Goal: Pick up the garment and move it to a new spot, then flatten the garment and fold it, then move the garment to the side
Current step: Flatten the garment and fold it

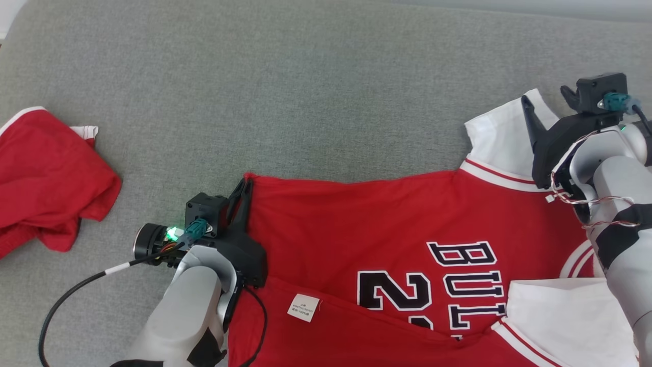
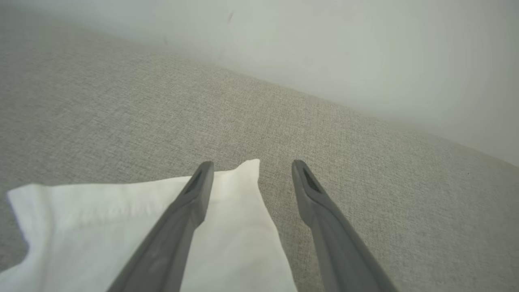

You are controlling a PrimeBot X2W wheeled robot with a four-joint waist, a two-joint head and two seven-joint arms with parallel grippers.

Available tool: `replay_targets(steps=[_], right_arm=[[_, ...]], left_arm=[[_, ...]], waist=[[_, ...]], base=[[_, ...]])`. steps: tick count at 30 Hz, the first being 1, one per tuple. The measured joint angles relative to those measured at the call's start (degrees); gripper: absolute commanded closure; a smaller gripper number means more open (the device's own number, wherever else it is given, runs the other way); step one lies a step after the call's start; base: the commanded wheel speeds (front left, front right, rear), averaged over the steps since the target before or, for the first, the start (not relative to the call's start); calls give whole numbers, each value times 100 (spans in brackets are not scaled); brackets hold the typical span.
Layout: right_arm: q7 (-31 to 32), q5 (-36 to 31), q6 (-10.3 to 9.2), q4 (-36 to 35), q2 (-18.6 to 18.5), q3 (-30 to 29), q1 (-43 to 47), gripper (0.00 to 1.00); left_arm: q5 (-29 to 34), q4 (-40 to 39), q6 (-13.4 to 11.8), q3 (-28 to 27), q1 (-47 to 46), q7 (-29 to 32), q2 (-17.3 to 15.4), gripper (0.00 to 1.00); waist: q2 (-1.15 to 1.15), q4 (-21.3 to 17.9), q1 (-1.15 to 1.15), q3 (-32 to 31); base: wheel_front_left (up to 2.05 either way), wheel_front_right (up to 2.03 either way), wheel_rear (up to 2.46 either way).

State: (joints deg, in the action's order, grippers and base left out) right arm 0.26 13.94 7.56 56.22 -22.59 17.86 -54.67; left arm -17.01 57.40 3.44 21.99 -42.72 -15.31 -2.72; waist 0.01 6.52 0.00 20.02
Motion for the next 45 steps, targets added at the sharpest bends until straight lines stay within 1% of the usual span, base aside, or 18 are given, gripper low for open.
replay_targets(steps=[1, 2, 4, 6, 7, 8, 9, 10, 16, 18, 25, 30, 35, 40, 45], right_arm=[[0, 1, 0, 74, -26, 29, -52, 2], [-2, -3, 0, 144, -48, 58, -88, 4], [31, -53, 0, 303, -70, 142, -174, 11], [27, -49, 0, 425, -79, 194, -209, 29], [21, -44, 0, 475, -81, 218, -219, 45], [2, -40, 0, 525, -81, 238, -246, 53], [-33, -41, 0, 567, -88, 269, -286, 87], [-70, -81, 0, 586, -112, 326, -318, 100], [-368, -105, 0, 833, -185, 259, -570, 100], [-510, -197, 0, 917, -221, 202, -712, 100], [-992, -490, 0, 1235, -307, -74, -1009, 100], [-1244, -680, 0, 1392, -279, -312, -1105, 100], [-1430, -780, 0, 1461, -158, -582, -1015, 100], [-1516, -636, 0, 1259, 99, -968, -464, 100], [-1524, -593, 0, 505, 210, -1311, 239, 100]], left_arm=[[-45, -22, -26, 52, -8, -9, -1, 100], [-82, -37, -46, 103, -20, -10, 1, 100], [-136, -58, -93, 198, -58, -11, -1, 100], [-235, -79, -109, 286, -78, -18, -3, 100], [-271, -86, -125, 326, -90, -19, -4, 100], [-292, -91, -144, 357, -103, -21, -5, 100], [-320, -97, -153, 383, -113, -23, -5, 100], [-335, -101, -166, 404, -124, -23, -7, 100], [-386, -133, -271, 464, -258, -24, -10, 100], [-354, -214, -348, 425, -336, -15, -5, 100], [-207, -481, -487, 209, -465, 22, -44, 100], [-66, -677, -543, 18, -466, 26, -105, 100], [54, -978, -542, -158, -293, 26, -144, 100], [133, -1236, -514, -376, 189, 26, -147, 100], [229, -1403, -520, -642, 712, 26, -208, 100]], waist=[[0, 20, 0, 26], [0, 39, 0, 49], [0, 67, 0, 95], [0, 92, 0, 135], [0, 103, 0, 153], [0, 110, -1, 171], [-1, 116, -1, 188], [-1, 120, -1, 205], [-1, 118, -1, 327], [-1, 113, 0, 367], [0, 90, 0, 393], [0, 38, 0, 346], [0, -13, 0, 198], [0, -73, 0, -86], [0, -186, -1, -444]], base=[[0, 0, 0], [0, 0, 0], [0, 0, 0], [0, 0, 0], [0, 0, 0], [0, 0, 0], [0, 0, 0], [0, 0, 0], [0, 0, 0], [0, 0, 0], [0, 0, 0], [0, 0, 0], [0, 0, 0], [0, 0, 0], [0, 0, 0]])
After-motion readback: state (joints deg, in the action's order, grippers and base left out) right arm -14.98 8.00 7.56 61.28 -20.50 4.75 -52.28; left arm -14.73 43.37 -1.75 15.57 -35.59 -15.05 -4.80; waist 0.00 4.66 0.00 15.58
